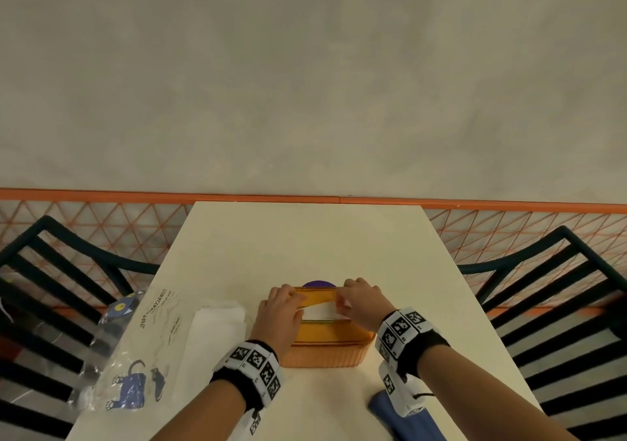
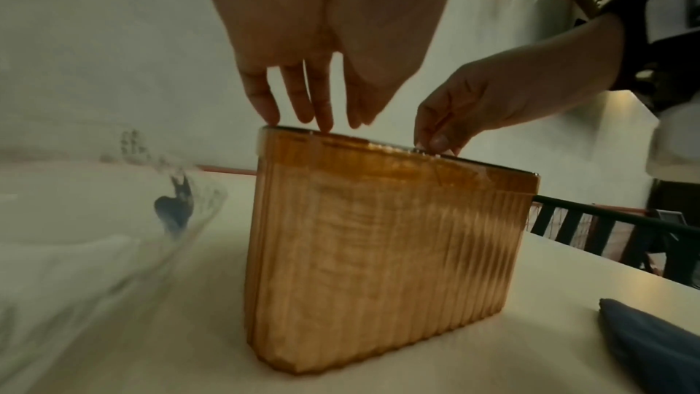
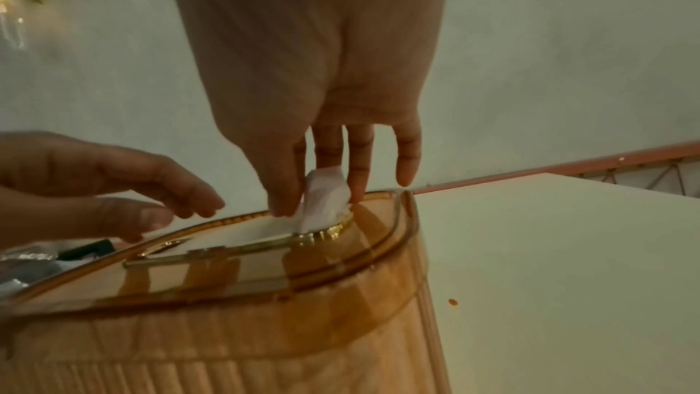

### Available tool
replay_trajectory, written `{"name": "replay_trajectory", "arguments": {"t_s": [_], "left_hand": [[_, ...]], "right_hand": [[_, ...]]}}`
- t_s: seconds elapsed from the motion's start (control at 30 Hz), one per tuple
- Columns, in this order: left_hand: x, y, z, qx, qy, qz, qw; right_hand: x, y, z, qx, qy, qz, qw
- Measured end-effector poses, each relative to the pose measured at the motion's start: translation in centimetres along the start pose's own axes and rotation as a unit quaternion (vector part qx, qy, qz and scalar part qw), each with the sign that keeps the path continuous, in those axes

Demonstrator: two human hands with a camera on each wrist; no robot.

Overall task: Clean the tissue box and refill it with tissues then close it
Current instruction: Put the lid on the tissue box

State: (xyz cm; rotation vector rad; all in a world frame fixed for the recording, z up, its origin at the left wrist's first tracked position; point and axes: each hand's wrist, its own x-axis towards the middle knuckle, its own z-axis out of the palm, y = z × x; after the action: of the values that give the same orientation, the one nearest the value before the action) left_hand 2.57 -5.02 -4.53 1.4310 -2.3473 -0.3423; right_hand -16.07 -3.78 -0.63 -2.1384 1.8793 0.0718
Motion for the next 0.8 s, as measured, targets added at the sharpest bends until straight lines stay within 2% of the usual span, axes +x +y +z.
{"name": "replay_trajectory", "arguments": {"t_s": [0.17, 0.3, 0.47, 0.6, 0.67, 0.8], "left_hand": [[1.6, 0.3, 0.2, 0.048, -0.073, -0.006, 0.996], [2.6, 0.8, 0.1, 0.0, -0.091, -0.038, 0.995], [2.9, 0.8, -0.8, -0.04, -0.115, -0.01, 0.992], [3.2, -0.5, -1.7, 0.025, -0.176, 0.005, 0.984], [3.3, -0.6, -2.1, 0.03, -0.178, 0.009, 0.983], [3.3, 0.0, -2.6, -0.022, -0.134, 0.033, 0.99]], "right_hand": [[0.0, 0.4, 0.0, 0.058, 0.013, 0.029, 0.998], [0.2, 0.6, 0.1, 0.06, 0.007, 0.04, 0.997], [0.0, 1.5, 0.3, 0.13, 0.04, 0.054, 0.989], [-0.2, 1.7, 0.5, 0.118, 0.032, 0.029, 0.992], [-0.2, 1.9, 0.5, 0.102, 0.008, 0.031, 0.994], [-0.1, 2.2, 0.5, 0.083, 0.008, 0.03, 0.996]]}}
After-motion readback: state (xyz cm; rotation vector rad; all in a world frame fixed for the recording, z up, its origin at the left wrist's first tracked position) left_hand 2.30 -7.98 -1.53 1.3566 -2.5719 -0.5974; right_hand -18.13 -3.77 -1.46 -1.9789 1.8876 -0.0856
